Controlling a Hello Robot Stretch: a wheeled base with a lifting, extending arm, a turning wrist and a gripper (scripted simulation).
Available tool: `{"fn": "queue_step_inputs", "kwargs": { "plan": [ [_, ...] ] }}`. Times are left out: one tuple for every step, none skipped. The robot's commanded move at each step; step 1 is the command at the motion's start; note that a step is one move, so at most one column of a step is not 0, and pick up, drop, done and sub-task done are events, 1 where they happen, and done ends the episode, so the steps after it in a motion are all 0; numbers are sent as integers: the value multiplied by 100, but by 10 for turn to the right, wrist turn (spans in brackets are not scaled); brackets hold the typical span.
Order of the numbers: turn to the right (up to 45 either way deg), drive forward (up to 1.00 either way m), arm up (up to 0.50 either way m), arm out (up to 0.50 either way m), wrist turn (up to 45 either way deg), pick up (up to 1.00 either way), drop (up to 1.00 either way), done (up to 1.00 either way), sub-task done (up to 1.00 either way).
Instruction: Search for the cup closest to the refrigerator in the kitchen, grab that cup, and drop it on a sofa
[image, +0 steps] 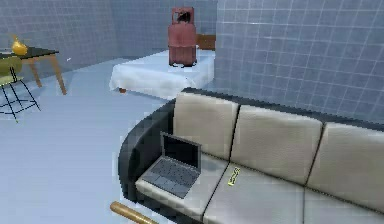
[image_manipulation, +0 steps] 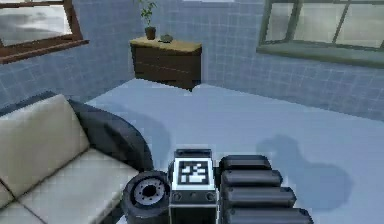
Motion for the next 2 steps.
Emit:
{"fn": "queue_step_inputs", "kwargs": {
  "plan": [
    [120,0,0,0,0,0,0,0,0],
    [0,40,0,0,0,0,0,0,0]
  ]
}}
